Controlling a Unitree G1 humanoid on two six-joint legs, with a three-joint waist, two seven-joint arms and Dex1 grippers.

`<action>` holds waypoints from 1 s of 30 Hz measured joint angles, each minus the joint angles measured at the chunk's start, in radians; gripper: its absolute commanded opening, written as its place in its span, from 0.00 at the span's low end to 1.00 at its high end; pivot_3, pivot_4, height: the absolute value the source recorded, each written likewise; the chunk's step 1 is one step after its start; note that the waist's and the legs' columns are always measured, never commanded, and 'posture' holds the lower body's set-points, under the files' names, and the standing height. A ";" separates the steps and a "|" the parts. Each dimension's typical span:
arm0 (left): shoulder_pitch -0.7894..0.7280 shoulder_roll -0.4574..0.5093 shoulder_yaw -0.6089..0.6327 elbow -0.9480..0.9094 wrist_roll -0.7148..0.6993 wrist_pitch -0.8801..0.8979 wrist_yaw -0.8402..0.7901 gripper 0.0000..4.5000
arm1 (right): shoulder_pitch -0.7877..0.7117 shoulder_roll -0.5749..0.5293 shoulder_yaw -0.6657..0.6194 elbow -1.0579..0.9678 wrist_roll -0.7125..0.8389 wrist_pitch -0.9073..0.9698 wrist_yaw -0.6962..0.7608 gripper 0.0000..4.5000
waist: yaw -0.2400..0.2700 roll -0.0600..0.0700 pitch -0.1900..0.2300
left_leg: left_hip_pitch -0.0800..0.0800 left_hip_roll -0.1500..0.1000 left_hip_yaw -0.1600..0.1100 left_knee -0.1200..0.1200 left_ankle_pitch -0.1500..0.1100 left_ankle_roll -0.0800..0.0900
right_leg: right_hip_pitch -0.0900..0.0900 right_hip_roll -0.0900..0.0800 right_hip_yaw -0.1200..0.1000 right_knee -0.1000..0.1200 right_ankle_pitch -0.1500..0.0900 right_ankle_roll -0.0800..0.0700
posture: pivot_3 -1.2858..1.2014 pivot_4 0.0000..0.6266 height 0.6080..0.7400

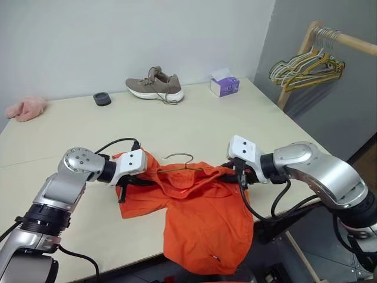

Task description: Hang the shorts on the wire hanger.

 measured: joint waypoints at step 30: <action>0.026 -0.058 0.004 -0.072 -0.036 0.090 0.022 0.00 | -0.033 0.105 0.168 0.254 -0.279 -0.253 0.121 0.15 | -0.021 0.000 0.000 | 0.000 0.000 -0.001 0.001 0.000 0.000 | 0.001 0.000 0.000 0.001 0.000 0.000 | 0.37 0.00 1.00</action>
